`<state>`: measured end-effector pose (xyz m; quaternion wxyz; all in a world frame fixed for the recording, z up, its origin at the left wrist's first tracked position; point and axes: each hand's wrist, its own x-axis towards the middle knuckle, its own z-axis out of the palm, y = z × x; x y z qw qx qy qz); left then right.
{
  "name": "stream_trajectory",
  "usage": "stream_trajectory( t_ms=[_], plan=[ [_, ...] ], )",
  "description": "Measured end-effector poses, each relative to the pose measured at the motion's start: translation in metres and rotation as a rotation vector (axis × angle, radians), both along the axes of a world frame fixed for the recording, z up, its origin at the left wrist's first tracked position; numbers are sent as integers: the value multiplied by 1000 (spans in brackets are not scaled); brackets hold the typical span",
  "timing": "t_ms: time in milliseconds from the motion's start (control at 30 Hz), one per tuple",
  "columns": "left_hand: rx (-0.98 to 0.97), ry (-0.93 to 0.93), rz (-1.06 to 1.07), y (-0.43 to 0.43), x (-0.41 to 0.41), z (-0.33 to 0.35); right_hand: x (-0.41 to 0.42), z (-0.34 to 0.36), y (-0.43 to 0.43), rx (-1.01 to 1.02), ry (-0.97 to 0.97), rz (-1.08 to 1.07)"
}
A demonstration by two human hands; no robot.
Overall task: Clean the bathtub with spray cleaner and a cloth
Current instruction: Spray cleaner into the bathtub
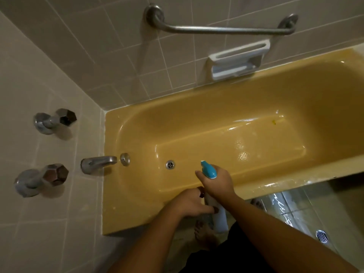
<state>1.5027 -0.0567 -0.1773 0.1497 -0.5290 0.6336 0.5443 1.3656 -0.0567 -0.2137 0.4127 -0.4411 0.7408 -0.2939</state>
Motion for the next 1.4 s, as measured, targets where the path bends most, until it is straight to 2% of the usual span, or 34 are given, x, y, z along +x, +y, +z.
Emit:
stream_trajectory(
  t_ms=[67,367,500,600,1033,1400],
  plan=[
    [7,6,-37,-5,-14,0,-13,2,0,51,2,-44],
    [0,68,-203,-21,-86,6,-75,12,9,-7,41,-198],
    [14,85,-219,-27,-124,8,-114,17,6,69,7,-265],
    [-5,89,-224,-33,-160,10,-148,21,2,15,0,-294],
    [-40,41,-229,-63,-323,19,-318,29,-32,60,-48,-412],
    [-58,176,-308,-70,-375,31,-381,54,-29,86,7,-483]
  ],
)
